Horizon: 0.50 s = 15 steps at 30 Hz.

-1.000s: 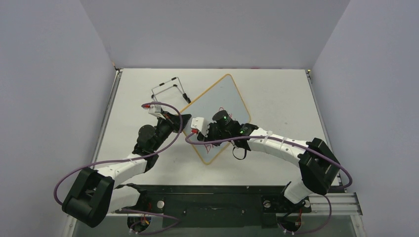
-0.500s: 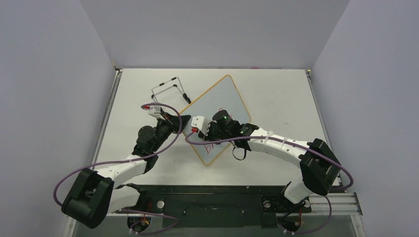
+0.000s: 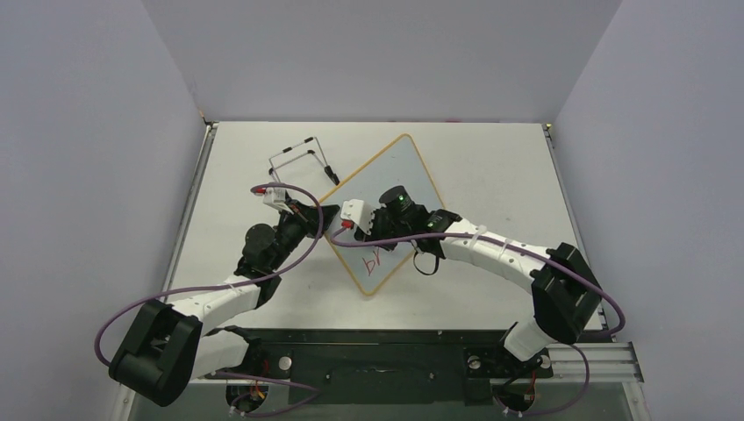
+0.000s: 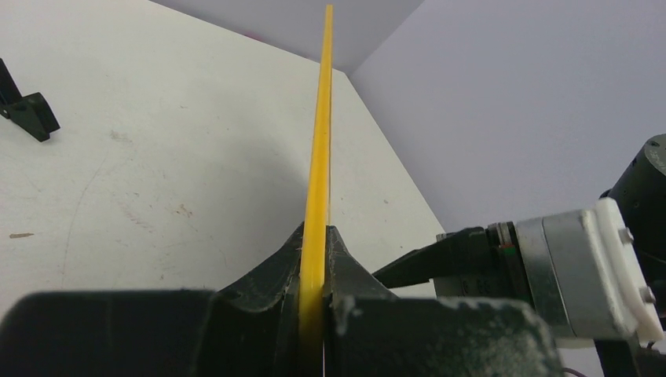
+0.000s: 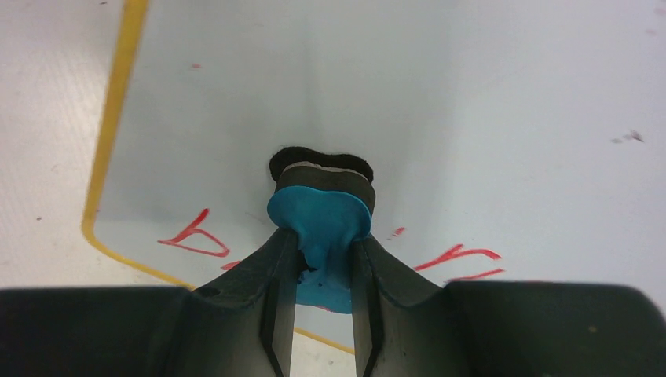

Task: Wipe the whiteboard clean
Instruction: Erase the whiteboard at the center of the board.

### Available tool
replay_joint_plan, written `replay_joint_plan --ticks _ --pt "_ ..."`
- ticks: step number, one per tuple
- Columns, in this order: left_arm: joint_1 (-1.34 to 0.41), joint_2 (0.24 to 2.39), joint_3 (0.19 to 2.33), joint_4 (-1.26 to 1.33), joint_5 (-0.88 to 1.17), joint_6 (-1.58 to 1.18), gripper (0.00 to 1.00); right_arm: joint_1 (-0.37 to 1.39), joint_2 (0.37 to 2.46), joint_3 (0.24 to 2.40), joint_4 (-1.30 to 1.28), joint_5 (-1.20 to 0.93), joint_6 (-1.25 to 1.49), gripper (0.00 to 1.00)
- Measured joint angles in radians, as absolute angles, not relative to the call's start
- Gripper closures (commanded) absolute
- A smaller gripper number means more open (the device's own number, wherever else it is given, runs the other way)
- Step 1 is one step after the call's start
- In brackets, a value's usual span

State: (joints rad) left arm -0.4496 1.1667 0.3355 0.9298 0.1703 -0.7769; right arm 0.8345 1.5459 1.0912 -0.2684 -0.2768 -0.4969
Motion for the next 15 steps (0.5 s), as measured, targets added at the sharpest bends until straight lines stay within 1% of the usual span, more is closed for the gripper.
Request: replay_joint_plan --ticks 4,8,11,15 --pt "-0.450 1.167 0.336 0.930 0.172 -0.778 1.00 0.871 1.549 1.098 -0.284 -0.297 -0.500 1.00" --pt "-0.450 1.167 0.336 0.930 0.172 -0.777 1.00 0.884 1.548 1.089 -0.224 -0.246 -0.397 1.00" --pt "-0.450 1.168 0.336 0.930 0.167 -0.778 1.00 0.864 1.536 1.061 -0.159 -0.204 -0.326 1.00" --pt "-0.450 1.169 0.336 0.931 0.166 -0.779 1.00 0.803 1.530 1.048 -0.126 -0.200 -0.313 1.00"
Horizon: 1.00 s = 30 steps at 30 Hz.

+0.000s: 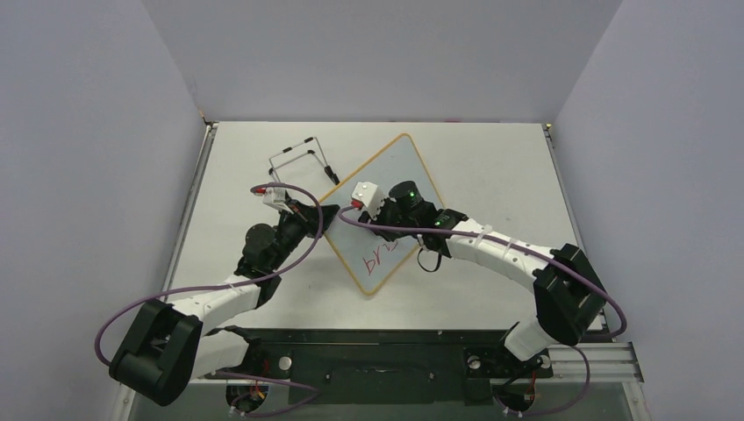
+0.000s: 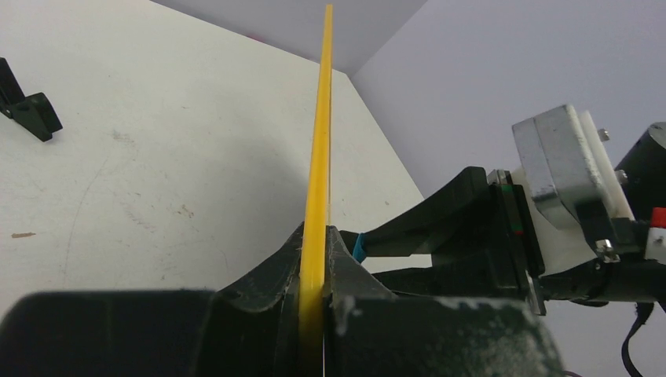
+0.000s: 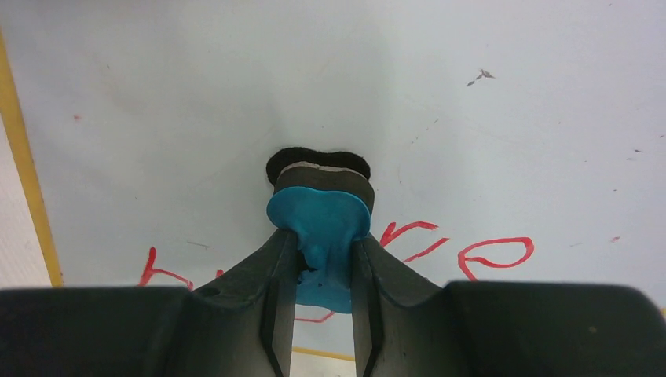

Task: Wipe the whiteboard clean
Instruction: Erase the whiteboard at the center of the board.

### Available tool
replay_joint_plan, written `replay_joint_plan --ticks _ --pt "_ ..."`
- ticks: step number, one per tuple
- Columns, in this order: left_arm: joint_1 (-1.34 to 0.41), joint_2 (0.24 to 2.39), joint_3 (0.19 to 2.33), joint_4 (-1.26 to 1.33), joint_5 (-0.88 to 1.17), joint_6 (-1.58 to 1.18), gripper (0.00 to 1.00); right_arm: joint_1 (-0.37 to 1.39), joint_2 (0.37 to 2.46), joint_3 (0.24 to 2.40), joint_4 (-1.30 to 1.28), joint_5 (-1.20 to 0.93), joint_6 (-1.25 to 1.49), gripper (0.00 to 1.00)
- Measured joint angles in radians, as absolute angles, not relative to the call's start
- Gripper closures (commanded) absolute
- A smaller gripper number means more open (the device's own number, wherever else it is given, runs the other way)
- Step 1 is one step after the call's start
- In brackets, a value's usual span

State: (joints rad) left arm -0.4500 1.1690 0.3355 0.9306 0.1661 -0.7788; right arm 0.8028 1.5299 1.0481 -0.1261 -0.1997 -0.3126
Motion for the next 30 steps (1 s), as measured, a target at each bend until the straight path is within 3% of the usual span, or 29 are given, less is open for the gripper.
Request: replay_joint_plan --ticks 9,18,25,30 --pt "-0.450 1.169 0.333 0.932 0.167 -0.778 1.00 0.805 1.562 1.092 -0.292 -0.368 -0.510 1.00" --pt "-0.449 1.173 0.331 0.941 0.167 -0.773 1.00 0.891 1.562 1.092 -0.220 -0.257 -0.311 1.00" --pt "-0.443 1.175 0.331 0.943 0.154 -0.774 1.00 0.804 1.554 1.069 -0.093 -0.164 -0.238 1.00" --pt "-0.445 1.175 0.331 0.944 0.167 -0.774 1.00 0.727 1.560 1.083 -0.210 -0.269 -0.387 1.00"
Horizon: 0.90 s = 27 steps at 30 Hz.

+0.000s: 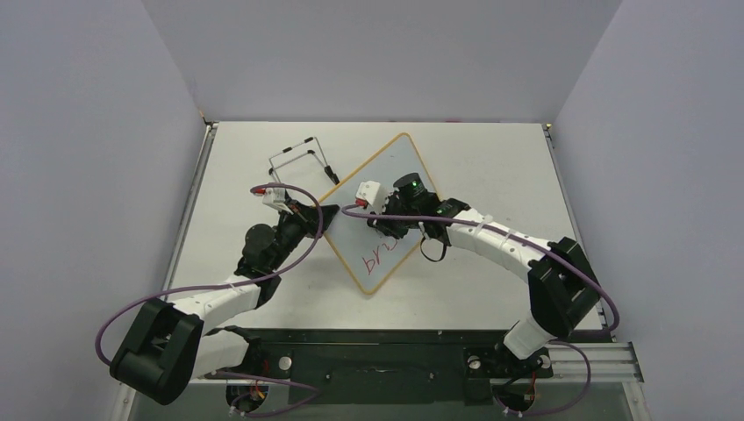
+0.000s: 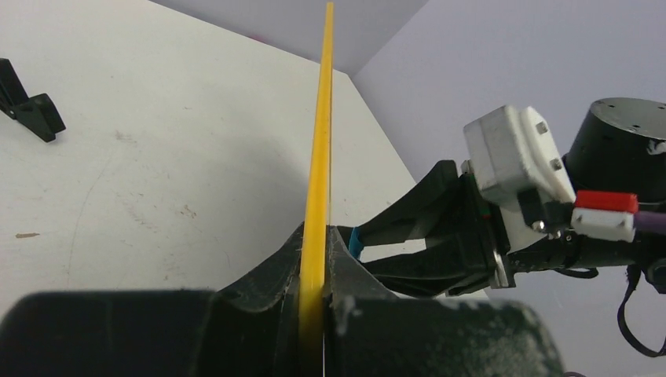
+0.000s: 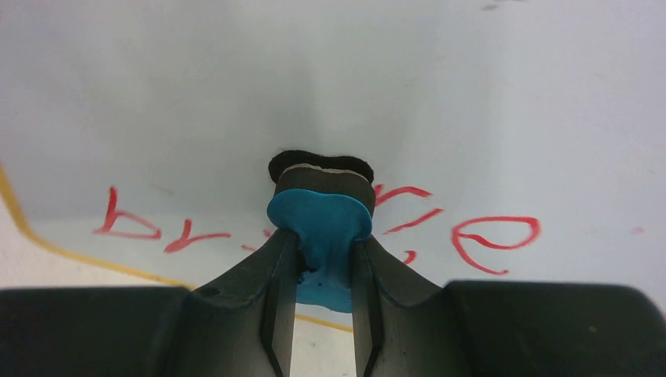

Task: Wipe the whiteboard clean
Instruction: Erase the whiteboard at the center of the board.

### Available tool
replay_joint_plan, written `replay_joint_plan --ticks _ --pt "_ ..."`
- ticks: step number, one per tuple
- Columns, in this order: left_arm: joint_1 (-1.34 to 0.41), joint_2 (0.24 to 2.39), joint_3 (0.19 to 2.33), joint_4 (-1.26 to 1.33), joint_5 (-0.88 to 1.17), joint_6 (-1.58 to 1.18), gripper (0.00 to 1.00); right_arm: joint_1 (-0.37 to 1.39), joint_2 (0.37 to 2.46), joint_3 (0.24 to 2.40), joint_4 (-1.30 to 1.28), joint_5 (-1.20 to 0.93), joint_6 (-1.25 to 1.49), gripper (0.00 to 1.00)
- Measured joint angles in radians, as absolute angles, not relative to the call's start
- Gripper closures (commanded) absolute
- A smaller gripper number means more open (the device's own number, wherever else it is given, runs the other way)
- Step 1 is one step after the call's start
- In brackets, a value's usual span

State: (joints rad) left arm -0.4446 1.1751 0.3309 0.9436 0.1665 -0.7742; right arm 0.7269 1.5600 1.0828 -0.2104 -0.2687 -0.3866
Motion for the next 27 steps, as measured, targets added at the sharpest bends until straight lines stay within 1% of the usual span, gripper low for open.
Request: replay_joint_plan --ticks 4,8,13,20,24,27 --pt "-0.443 1.175 0.330 0.939 0.171 -0.776 1.00 0.722 1.611 1.158 -0.372 -0.373 -0.535 1.00" --pt "-0.443 1.174 0.330 0.941 0.173 -0.775 1.00 0.769 1.618 1.170 -0.445 -0.421 -0.596 1.00" --pt "-0.443 1.160 0.327 0.937 0.181 -0.761 1.00 0.841 1.612 1.155 -0.408 -0.402 -0.526 1.00" --pt "-0.443 1.139 0.310 0.937 0.175 -0.749 1.00 0.814 1.583 1.113 -0.315 -0.316 -0.403 1.00" --pt "-0.443 1.134 0.305 0.937 0.172 -0.751 1.00 0.760 1.576 1.111 -0.317 -0.295 -0.462 1.00" --pt "-0.444 1.133 0.305 0.936 0.173 -0.751 1.00 0.741 1.597 1.140 -0.402 -0.311 -0.551 1.00"
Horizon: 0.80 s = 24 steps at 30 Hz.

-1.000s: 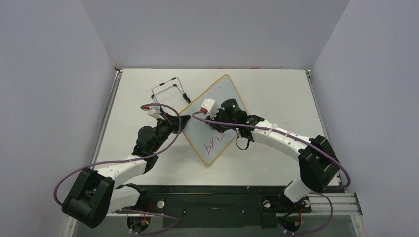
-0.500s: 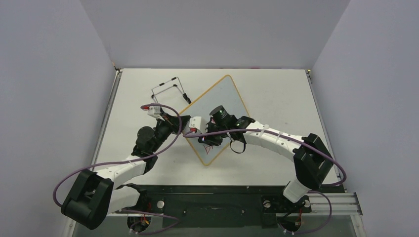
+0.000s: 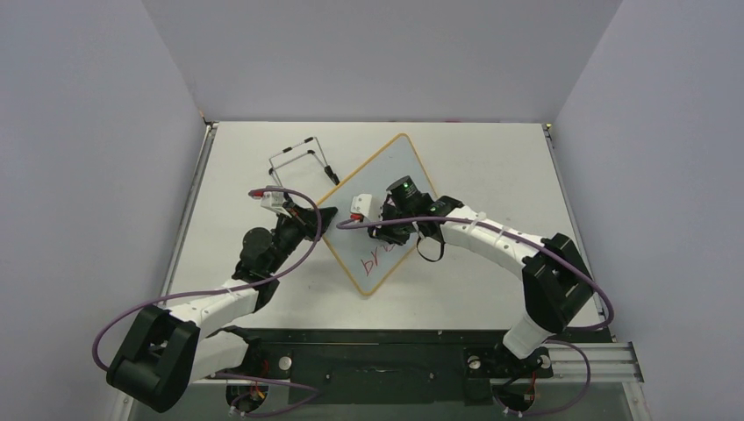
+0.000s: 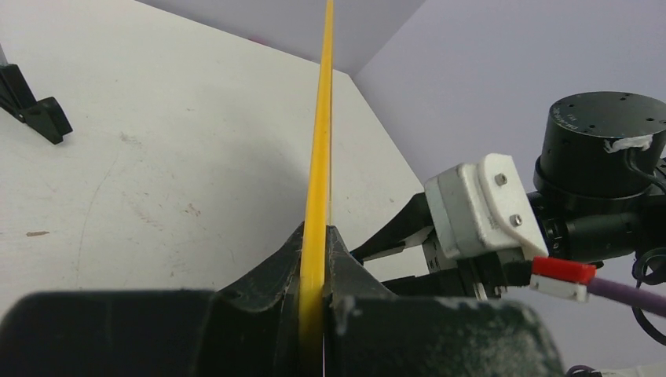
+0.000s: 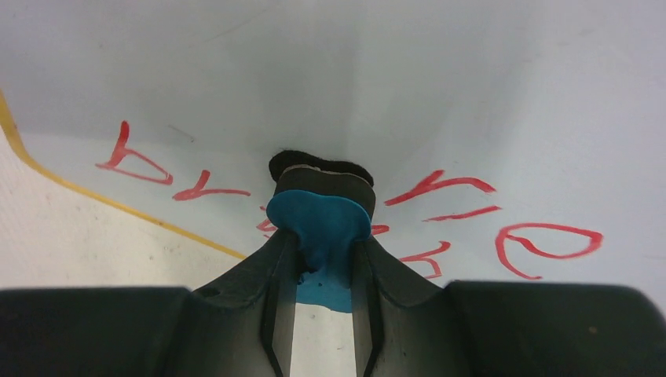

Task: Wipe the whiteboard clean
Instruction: Erase the whiteboard at the center of the board.

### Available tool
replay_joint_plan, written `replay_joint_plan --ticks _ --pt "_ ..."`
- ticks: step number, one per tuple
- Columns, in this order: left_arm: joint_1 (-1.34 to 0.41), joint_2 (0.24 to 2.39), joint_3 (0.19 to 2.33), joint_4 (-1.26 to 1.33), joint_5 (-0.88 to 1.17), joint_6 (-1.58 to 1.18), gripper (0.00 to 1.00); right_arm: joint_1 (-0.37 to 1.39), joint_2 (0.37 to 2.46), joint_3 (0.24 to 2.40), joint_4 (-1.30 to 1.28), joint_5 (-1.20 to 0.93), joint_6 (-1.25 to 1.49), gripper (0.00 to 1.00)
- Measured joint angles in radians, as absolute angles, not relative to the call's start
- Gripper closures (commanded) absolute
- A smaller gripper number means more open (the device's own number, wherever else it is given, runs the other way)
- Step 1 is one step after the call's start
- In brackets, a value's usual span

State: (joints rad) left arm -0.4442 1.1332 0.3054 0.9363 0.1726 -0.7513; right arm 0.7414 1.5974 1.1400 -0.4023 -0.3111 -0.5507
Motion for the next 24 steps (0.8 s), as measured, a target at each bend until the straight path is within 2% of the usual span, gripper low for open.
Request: replay_joint_plan --ticks 8,12,19,24 --pt "-0.445 1.134 0.305 0.937 0.179 -0.753 1.00 0.801 1.635 1.188 -0.558 -0.377 -0.697 1.00" --pt "-0.445 1.137 0.306 0.939 0.183 -0.754 1.00 0.815 1.624 1.175 -0.505 -0.388 -0.610 1.00" --pt "-0.451 1.135 0.305 0.936 0.182 -0.756 1.00 0.741 1.570 1.131 -0.341 -0.302 -0.465 1.00" --pt "-0.451 1.128 0.303 0.922 0.175 -0.758 1.00 0.717 1.607 1.180 -0.426 -0.321 -0.531 1.00"
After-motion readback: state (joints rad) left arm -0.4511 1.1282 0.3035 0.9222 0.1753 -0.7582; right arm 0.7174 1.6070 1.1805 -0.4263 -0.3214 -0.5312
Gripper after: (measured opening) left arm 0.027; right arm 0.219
